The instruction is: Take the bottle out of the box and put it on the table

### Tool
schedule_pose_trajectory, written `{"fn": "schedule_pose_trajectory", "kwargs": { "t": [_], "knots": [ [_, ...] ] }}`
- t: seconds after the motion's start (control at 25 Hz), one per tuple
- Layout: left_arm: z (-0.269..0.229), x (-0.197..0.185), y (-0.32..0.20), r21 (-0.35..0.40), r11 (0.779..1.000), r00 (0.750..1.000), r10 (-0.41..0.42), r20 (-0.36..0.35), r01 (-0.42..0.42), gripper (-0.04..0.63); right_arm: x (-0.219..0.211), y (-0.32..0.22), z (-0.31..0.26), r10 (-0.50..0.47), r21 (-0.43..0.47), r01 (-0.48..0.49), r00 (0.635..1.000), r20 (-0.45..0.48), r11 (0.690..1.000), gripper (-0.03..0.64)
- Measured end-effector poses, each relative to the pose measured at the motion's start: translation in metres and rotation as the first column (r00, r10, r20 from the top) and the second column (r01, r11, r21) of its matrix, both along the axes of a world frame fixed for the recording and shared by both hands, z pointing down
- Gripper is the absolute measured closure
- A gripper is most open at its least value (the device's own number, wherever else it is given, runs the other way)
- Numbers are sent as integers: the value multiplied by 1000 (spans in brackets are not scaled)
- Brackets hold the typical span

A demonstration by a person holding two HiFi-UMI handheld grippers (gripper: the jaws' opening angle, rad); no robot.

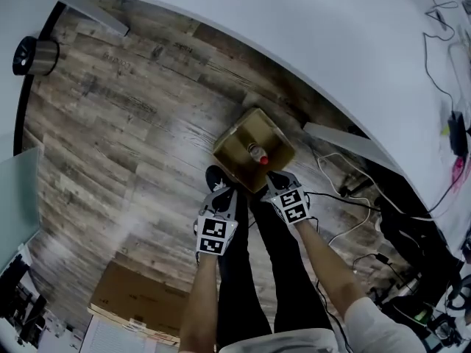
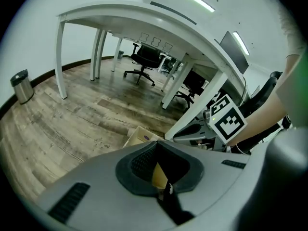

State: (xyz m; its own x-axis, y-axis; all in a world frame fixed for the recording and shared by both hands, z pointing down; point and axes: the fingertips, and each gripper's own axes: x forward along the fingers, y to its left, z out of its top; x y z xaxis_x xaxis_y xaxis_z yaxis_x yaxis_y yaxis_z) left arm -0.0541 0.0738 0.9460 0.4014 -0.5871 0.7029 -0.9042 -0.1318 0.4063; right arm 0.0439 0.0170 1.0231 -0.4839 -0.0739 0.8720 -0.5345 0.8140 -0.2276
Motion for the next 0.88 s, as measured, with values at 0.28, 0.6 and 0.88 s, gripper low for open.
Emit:
{"fn": "schedule_pose_trajectory", "kwargs": {
  "t": [0.28,0.6,0.88],
  "knots": [
    [49,8,17,-11,985,983,175,49,-175,580,9,5,72,-61,-13,61,996,-60,998,431],
    [113,-7,28,-38,984,982,176,76,-173,580,14,2,136,-81,-31,77,989,-126,997,377],
    [145,-2,29,-50,987,986,154,57,-151,580,18,-1,176,-159,-24,158,964,-214,987,392]
  ]
}}
